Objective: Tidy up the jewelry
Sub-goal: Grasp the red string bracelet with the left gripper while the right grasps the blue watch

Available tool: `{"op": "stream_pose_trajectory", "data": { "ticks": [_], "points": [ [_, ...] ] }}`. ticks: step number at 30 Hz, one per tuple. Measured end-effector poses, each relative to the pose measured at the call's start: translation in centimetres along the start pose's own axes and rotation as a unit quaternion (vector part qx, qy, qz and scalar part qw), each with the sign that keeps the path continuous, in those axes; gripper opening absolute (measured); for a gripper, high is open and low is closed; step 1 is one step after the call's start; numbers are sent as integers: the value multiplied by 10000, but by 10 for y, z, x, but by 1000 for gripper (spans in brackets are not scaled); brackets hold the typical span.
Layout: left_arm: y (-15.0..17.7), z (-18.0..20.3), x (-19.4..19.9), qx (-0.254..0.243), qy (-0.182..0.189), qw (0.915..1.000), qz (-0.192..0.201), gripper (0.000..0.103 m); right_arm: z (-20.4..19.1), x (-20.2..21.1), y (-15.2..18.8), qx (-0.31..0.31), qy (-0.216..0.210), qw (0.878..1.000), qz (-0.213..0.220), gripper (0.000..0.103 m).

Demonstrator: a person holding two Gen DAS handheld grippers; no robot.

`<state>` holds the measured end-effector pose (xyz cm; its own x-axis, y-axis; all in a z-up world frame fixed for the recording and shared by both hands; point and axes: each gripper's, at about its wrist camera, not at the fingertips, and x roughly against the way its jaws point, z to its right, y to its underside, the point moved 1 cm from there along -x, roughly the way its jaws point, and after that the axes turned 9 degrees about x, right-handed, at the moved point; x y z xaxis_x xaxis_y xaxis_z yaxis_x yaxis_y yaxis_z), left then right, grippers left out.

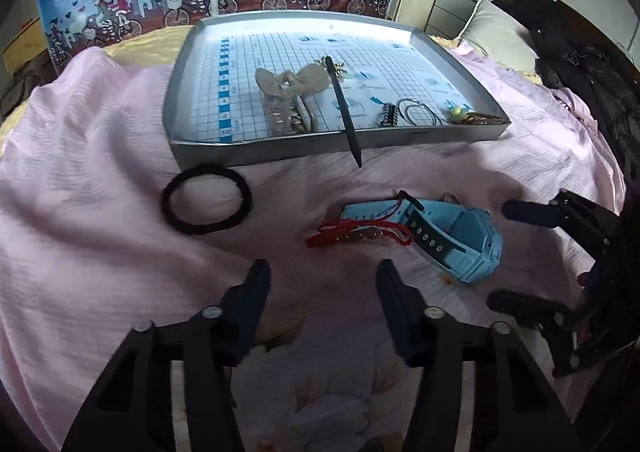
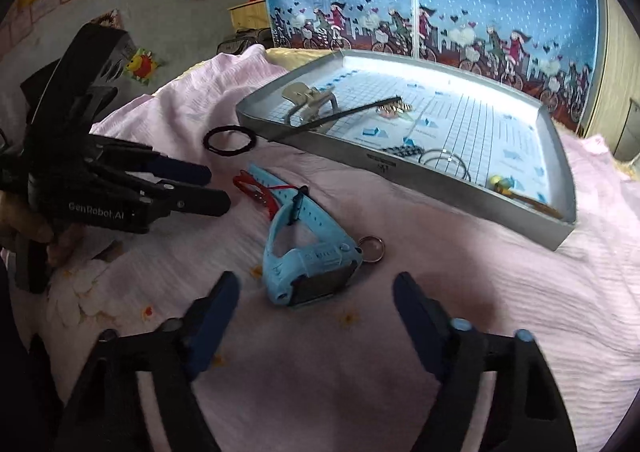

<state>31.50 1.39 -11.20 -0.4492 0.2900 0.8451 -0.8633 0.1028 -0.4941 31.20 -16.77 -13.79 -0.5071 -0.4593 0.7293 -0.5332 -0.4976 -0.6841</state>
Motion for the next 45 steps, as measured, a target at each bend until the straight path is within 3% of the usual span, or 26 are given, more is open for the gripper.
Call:
{"op": "stream_pose_trajectory", "data": {
  "ticks": [5, 11, 13, 20, 24, 30, 45],
  "points": [
    [-13, -5, -8, 100, 151, 9998, 36, 44, 6, -9, -1, -217, -199, 9995, -102, 61],
    [-19, 5, -16, -239, 390, 9989, -54, 44, 5, -11, -6, -255, -277, 9993, 15, 61],
    [-18, 10, -19, -374, 379, 9985, -136, 31, 5, -13, -7, -249, -291, 9993, 9, 59],
    [-21, 0, -22, -144, 415, 9988, -199, 18, 5, -16, -7, -244, -297, 9993, -20, 57],
    [-21, 7, -17, -352, 428, 9983, -192, 14, 4, -16, -6, -244, -294, 9993, -10, 57],
    [-13, 19, -20, -635, 310, 9969, -349, 13, 5, -15, -6, -278, -316, 9991, -9, 57],
    [-13, 20, -29, -657, 208, 9968, -404, 11, 7, -12, -8, -309, -235, 9992, 77, 57]
  ]
}}
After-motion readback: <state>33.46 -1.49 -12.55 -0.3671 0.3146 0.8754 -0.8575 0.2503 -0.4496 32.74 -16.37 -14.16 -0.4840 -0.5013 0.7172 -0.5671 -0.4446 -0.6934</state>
